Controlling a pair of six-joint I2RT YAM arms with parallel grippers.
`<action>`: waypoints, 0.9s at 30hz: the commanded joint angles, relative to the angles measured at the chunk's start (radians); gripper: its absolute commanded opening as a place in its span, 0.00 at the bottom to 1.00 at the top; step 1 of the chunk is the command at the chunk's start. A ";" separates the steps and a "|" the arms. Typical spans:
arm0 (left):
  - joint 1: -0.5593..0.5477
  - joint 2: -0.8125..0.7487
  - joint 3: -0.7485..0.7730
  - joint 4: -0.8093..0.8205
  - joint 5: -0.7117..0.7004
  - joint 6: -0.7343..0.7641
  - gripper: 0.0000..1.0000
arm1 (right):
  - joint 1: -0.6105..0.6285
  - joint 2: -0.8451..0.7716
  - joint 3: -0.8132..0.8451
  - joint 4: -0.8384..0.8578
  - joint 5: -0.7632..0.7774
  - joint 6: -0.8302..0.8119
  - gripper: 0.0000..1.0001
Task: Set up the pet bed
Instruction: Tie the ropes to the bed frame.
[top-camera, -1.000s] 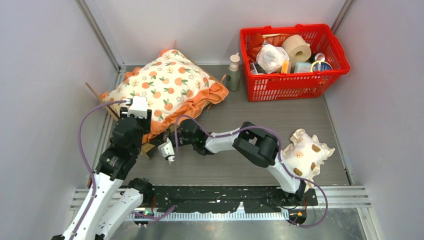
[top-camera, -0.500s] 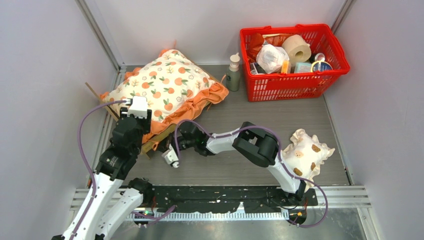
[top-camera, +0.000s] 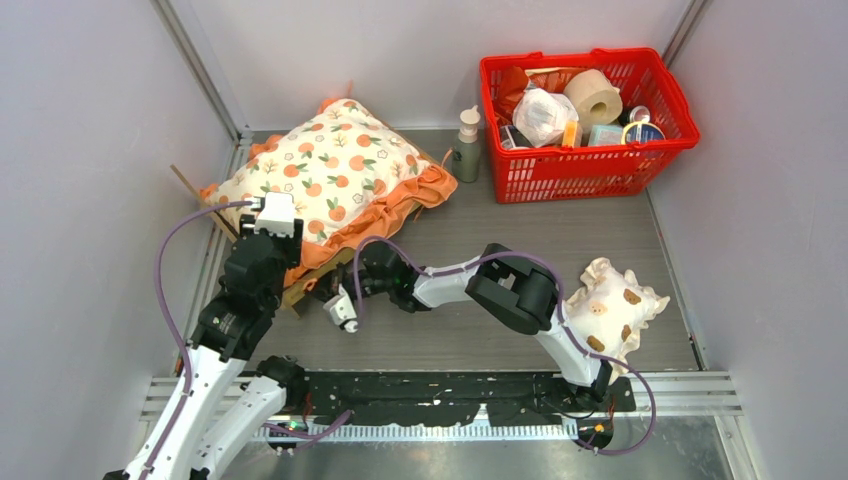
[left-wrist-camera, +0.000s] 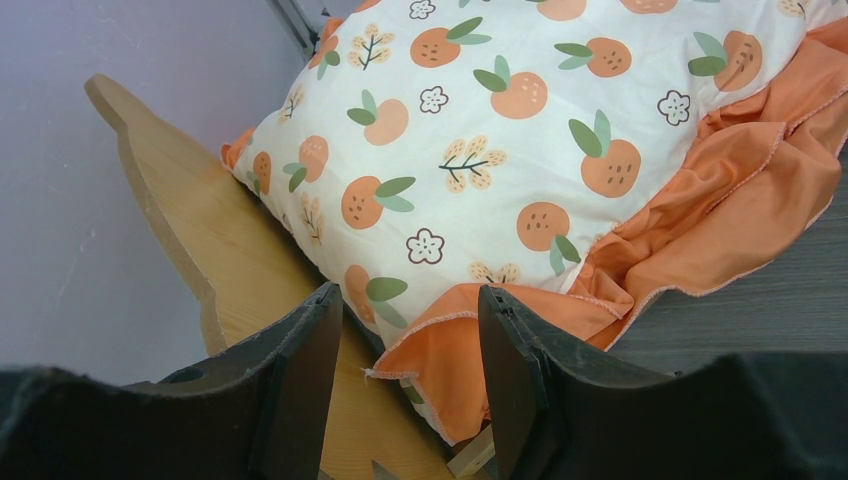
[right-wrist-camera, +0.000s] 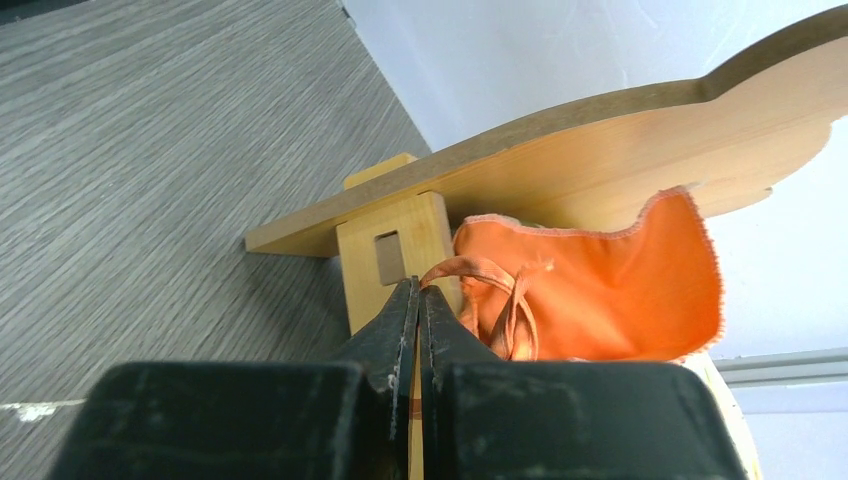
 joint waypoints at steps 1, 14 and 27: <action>0.003 -0.005 0.000 0.050 -0.007 0.003 0.56 | -0.005 -0.072 0.015 0.138 -0.017 0.080 0.05; 0.003 0.003 0.081 -0.136 0.111 -0.085 0.54 | -0.008 -0.060 0.025 0.153 -0.013 0.079 0.05; 0.005 0.037 0.142 -0.422 0.375 -0.392 0.33 | -0.018 -0.069 0.005 0.138 -0.023 0.045 0.05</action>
